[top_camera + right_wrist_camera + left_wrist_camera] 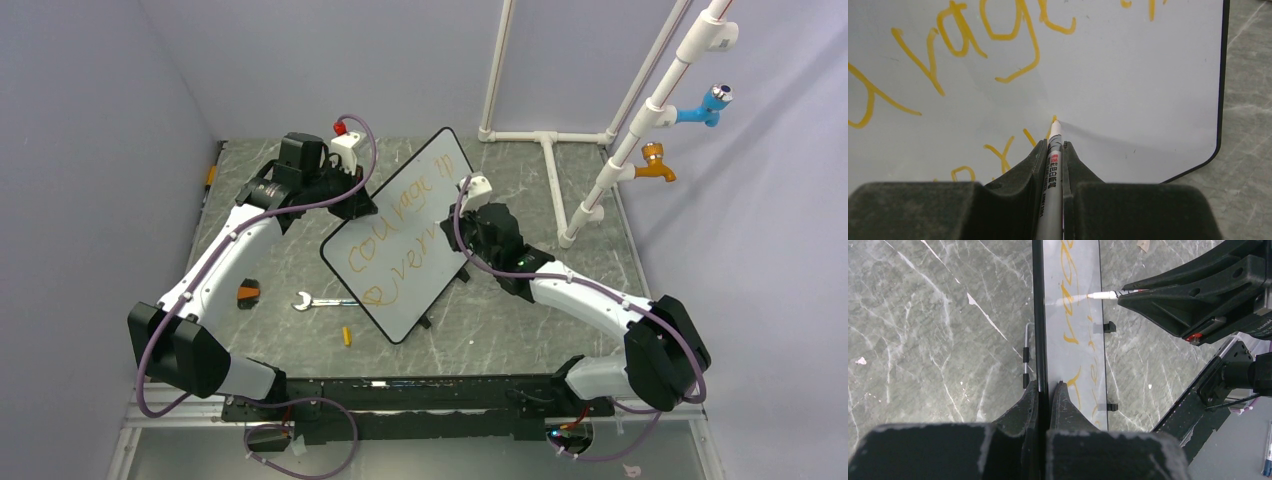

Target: Write a sentence on the whiteboard

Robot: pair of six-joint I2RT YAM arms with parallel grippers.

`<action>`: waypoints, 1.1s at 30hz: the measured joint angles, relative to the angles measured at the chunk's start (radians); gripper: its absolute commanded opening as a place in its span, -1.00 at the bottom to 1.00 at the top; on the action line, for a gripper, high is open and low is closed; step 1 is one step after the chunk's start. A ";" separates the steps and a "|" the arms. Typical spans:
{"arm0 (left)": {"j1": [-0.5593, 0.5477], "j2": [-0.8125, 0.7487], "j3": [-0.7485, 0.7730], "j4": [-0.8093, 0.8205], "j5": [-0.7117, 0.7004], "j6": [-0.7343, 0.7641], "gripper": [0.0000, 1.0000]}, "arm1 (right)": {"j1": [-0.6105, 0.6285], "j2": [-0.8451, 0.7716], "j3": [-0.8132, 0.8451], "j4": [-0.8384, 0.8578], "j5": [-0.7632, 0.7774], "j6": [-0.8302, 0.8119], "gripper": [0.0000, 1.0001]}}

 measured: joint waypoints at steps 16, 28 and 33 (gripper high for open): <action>0.000 -0.001 -0.001 -0.003 -0.006 0.000 -1.00 | -0.003 -0.056 -0.142 0.041 -0.030 0.051 -1.00; 0.000 -0.008 -0.002 -0.003 -0.005 0.000 -1.00 | 0.000 -0.076 -0.163 0.027 -0.082 0.080 -1.00; 0.000 -0.008 -0.002 -0.003 -0.005 0.000 -1.00 | 0.000 -0.079 -0.163 0.024 -0.102 0.085 -1.00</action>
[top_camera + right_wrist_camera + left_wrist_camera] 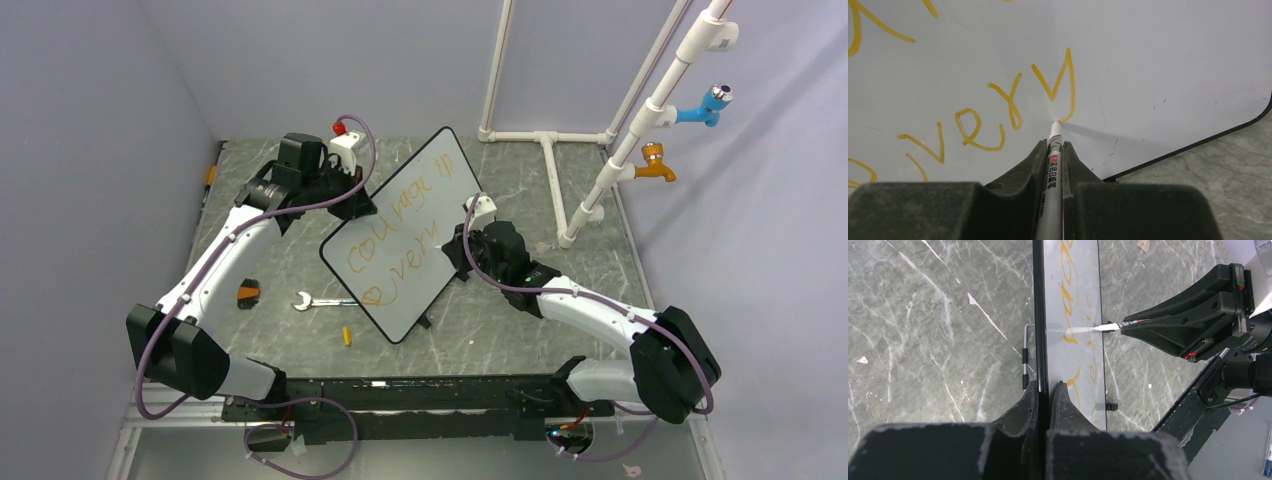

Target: Write a sentence on the whiteboard

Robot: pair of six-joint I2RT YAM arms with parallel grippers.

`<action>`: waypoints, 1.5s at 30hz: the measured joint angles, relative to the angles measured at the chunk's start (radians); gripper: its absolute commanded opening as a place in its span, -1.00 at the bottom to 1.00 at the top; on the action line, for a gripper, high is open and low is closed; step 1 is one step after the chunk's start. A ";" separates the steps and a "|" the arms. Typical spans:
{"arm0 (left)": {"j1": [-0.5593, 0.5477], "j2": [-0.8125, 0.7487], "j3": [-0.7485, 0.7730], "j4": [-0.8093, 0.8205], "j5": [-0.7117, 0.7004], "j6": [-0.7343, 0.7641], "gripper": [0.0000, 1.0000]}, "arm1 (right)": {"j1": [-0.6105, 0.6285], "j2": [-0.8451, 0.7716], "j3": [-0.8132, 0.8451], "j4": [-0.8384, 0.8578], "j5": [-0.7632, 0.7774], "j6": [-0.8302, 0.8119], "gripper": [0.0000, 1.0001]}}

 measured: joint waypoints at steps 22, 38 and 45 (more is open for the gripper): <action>-0.006 -0.023 -0.012 0.003 -0.001 0.002 -1.00 | 0.010 -0.181 0.077 -0.094 -0.002 -0.040 -1.00; -0.006 -0.039 -0.024 0.001 -0.003 0.008 -1.00 | 0.010 -0.311 -0.006 -0.132 -0.037 -0.046 -1.00; -0.006 -0.034 -0.024 0.000 -0.021 0.003 -1.00 | 0.010 -0.335 -0.089 -0.124 -0.111 -0.035 -1.00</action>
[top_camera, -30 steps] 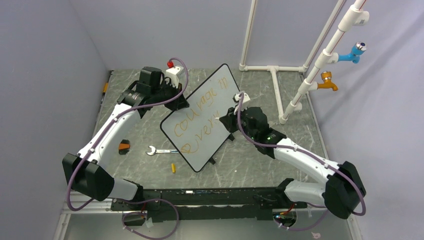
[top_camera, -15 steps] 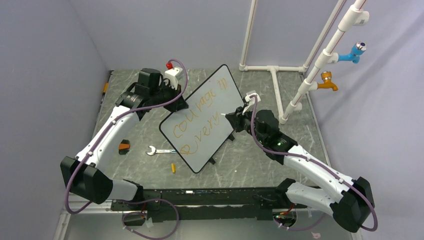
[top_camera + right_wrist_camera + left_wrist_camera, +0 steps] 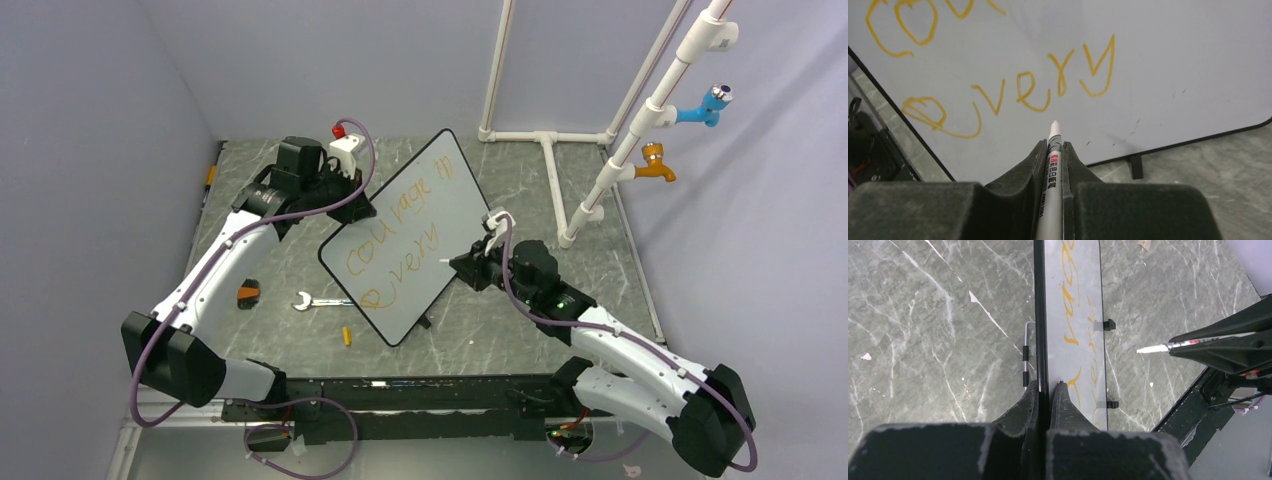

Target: Write a sentence on the whiteboard

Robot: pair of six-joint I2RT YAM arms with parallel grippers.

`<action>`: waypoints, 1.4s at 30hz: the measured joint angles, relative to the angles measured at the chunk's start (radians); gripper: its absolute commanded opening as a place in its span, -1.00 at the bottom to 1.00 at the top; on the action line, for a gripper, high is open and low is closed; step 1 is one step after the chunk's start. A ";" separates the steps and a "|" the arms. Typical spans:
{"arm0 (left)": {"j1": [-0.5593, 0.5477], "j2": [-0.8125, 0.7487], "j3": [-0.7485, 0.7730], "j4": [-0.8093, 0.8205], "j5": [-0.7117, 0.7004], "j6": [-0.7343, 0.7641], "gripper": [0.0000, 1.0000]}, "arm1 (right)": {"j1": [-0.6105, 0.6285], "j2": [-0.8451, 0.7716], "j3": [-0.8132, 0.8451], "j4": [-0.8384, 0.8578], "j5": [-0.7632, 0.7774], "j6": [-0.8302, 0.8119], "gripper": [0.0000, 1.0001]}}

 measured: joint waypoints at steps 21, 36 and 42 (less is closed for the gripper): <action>0.000 0.032 0.017 0.002 -0.034 -0.025 -1.00 | 0.089 0.224 -0.082 0.227 -0.097 0.011 -1.00; 0.011 0.045 0.020 0.009 -0.034 -0.022 -1.00 | 0.101 0.306 -0.060 0.264 -0.143 -0.008 -1.00; 0.011 0.045 0.021 0.009 -0.034 -0.022 -1.00 | 0.117 0.315 -0.060 0.264 -0.180 -0.011 -1.00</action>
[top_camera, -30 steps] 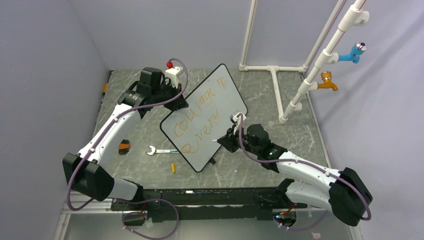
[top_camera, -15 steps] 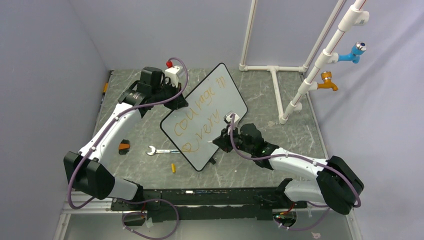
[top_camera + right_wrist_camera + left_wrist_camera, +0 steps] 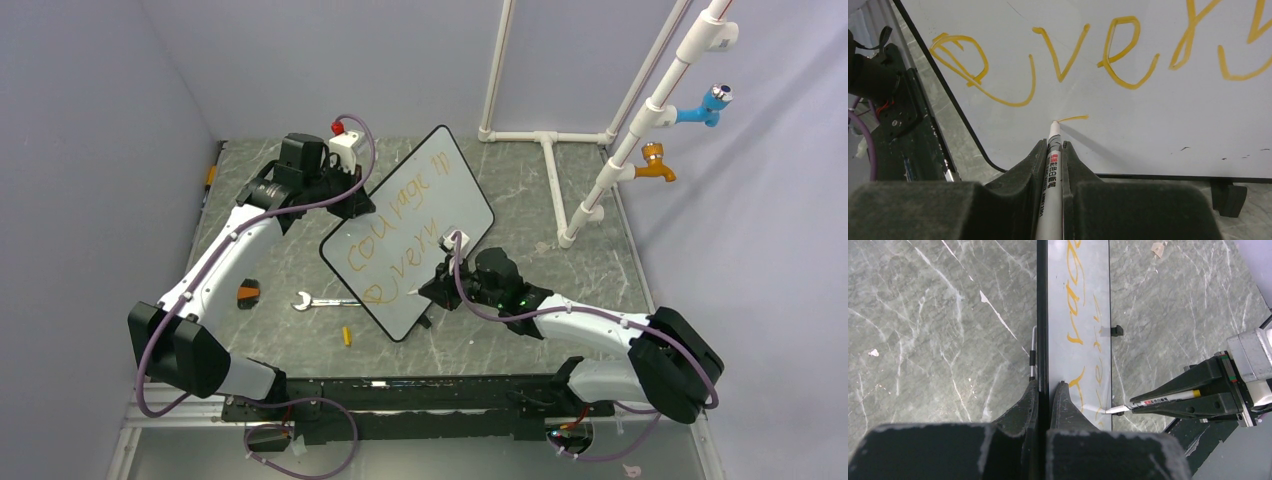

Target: Write a sentence on the whiteboard

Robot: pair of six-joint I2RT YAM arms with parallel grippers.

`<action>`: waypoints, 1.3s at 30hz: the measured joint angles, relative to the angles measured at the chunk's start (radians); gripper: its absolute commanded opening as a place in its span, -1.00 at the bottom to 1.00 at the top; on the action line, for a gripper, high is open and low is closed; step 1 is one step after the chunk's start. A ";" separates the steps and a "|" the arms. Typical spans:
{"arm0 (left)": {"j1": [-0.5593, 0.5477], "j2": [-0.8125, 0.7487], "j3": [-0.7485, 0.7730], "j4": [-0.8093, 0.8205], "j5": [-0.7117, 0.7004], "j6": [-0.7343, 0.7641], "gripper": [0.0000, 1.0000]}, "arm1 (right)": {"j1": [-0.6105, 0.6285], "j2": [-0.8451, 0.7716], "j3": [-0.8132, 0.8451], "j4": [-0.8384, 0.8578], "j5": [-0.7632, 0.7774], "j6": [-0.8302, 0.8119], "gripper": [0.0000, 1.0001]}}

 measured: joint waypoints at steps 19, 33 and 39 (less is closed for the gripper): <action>0.002 0.005 0.003 0.014 -0.012 -0.001 -1.00 | 0.012 -0.009 -0.002 -0.037 0.167 0.003 -1.00; 0.002 0.005 0.003 0.014 -0.016 -0.001 -1.00 | 0.011 -0.009 -0.004 -0.051 0.200 0.003 -1.00; 0.002 0.005 0.003 0.014 -0.017 -0.001 -1.00 | 0.008 -0.010 -0.014 -0.050 0.176 0.001 -1.00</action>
